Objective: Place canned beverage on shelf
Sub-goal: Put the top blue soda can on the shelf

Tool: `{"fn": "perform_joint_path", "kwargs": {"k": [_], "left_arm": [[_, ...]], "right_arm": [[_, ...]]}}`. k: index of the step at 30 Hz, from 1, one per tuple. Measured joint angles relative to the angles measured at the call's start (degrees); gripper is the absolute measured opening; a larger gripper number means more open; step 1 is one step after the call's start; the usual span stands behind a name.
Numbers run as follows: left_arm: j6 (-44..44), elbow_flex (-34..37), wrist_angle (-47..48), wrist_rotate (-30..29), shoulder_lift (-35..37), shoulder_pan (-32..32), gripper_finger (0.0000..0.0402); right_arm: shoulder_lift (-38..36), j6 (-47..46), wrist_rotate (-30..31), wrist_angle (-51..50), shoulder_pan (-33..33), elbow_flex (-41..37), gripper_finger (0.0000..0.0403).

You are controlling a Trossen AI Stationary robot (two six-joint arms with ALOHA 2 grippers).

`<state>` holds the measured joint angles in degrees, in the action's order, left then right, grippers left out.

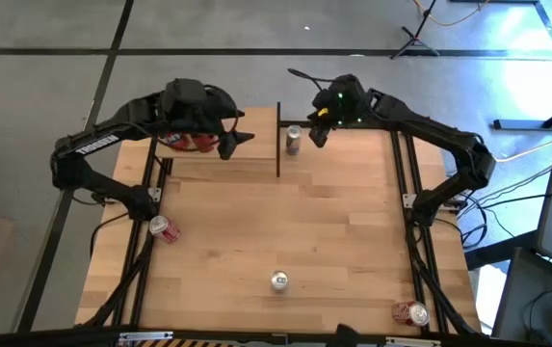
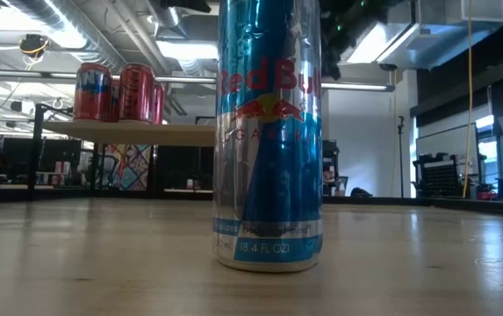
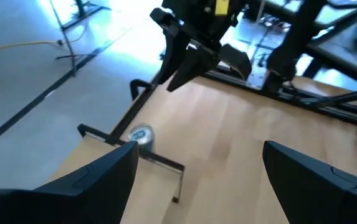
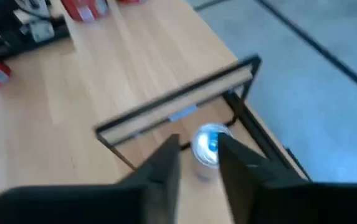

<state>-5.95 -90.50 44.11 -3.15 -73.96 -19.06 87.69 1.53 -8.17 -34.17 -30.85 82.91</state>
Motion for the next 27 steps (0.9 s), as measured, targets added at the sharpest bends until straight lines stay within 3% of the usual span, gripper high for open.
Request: {"fn": "perform_joint_path", "kwargs": {"k": [3, 7, 11, 13, 17, 23, 27], "left_arm": [[-2.1, 0.8, -1.7, -2.2, 0.0, 0.0, 0.0331], [-7.1, 0.9, -1.6, -5.1, 0.1, -0.1, 0.0331], [-9.5, 0.9, -1.6, -5.0, 0.1, -0.1, 0.0331], [-10.8, 0.9, -1.6, -4.9, 0.1, -0.1, 0.0331], [-13.4, 0.9, -1.6, -4.9, 0.1, 0.0, 0.0331], [-12.7, 0.9, -1.3, -4.7, 0.1, 0.0, 0.0331], [-9.6, 0.9, -1.1, -4.5, 0.1, 0.8, 0.0331]], "right_arm": [[2.1, 3.3, -1.4, -0.2, -2.4, 0.0, 0.0194], [5.5, 5.4, 6.2, -0.1, -3.1, 0.0, 0.0305], [8.2, 9.6, 6.6, 2.1, -2.9, -0.1, 0.0383], [9.0, 10.1, 6.6, 2.8, -2.8, -0.1, 0.0393], [10.4, 10.2, 4.9, 3.4, -2.9, -0.1, 0.0369], [11.6, 4.6, 2.5, 4.8, -2.7, -0.1, 0.0344], [12.0, 6.6, 1.1, 5.7, -2.6, -1.5, 0.0342]]}}
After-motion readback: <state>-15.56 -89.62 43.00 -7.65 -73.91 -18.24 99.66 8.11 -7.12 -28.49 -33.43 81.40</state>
